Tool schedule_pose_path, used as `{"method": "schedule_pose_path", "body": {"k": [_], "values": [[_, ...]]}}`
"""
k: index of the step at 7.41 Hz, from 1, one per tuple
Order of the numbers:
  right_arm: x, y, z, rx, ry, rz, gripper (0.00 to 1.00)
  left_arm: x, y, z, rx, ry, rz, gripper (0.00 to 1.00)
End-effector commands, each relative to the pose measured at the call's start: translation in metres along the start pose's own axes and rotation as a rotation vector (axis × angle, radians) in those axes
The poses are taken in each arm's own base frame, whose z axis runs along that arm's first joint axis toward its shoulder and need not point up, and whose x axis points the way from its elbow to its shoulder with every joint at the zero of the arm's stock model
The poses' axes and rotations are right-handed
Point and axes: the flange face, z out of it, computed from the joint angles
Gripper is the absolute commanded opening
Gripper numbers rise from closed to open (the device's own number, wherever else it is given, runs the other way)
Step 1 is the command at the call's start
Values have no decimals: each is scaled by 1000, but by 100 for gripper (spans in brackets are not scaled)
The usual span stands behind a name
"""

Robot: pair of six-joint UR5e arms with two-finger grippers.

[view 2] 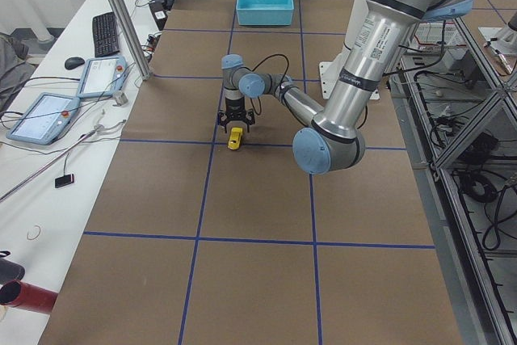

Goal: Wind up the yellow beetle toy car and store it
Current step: 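Close the left gripper on the car, pressing it onto the table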

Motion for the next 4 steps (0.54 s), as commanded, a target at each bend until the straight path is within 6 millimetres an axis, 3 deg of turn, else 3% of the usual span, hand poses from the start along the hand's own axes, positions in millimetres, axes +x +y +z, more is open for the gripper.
{"method": "schedule_pose_path", "body": {"k": [1,4], "values": [[0,-1,0,0,0,0,100,3,-2,5,-3,5,13,100],[0,-1,0,0,0,0,100,-4,4,1,-3,-1,6,98]]}}
